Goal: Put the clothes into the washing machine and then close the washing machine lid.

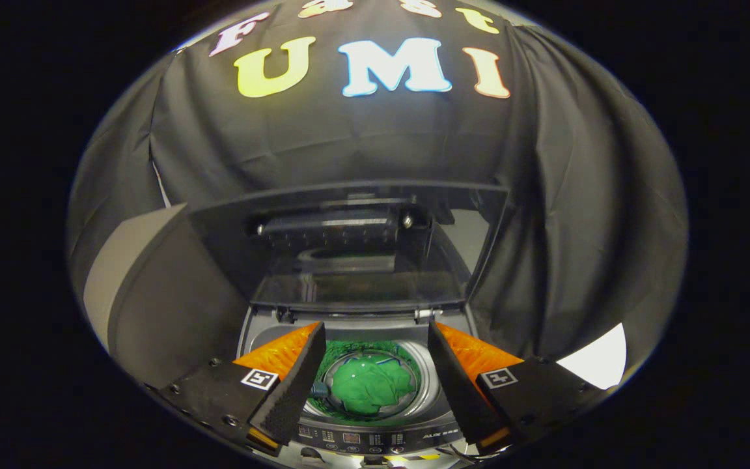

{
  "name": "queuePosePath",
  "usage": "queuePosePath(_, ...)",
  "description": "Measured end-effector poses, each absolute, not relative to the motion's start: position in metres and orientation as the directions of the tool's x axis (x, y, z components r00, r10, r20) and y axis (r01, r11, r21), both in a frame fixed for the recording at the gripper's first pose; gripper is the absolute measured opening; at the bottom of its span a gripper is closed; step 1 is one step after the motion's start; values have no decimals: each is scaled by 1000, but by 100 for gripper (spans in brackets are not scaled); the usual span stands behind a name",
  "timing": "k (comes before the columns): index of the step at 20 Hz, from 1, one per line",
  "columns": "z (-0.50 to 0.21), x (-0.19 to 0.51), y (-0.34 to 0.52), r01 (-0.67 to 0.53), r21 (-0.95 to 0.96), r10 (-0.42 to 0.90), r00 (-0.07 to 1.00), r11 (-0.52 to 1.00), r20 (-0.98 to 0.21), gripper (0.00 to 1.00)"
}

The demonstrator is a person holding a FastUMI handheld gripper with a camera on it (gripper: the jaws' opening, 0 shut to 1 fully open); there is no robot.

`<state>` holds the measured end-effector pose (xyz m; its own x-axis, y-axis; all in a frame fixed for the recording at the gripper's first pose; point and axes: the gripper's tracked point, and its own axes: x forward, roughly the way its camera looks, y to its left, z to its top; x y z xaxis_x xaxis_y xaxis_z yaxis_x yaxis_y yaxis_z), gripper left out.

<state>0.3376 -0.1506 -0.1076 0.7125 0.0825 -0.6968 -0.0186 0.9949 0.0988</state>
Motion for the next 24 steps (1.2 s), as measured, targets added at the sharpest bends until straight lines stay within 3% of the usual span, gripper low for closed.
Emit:
queuePosePath(13,21,390,-139,-35,112,92,829,993,-552,97)
queuePosePath(24,10,444,-94,-82,160,164,771,984,-615,97)
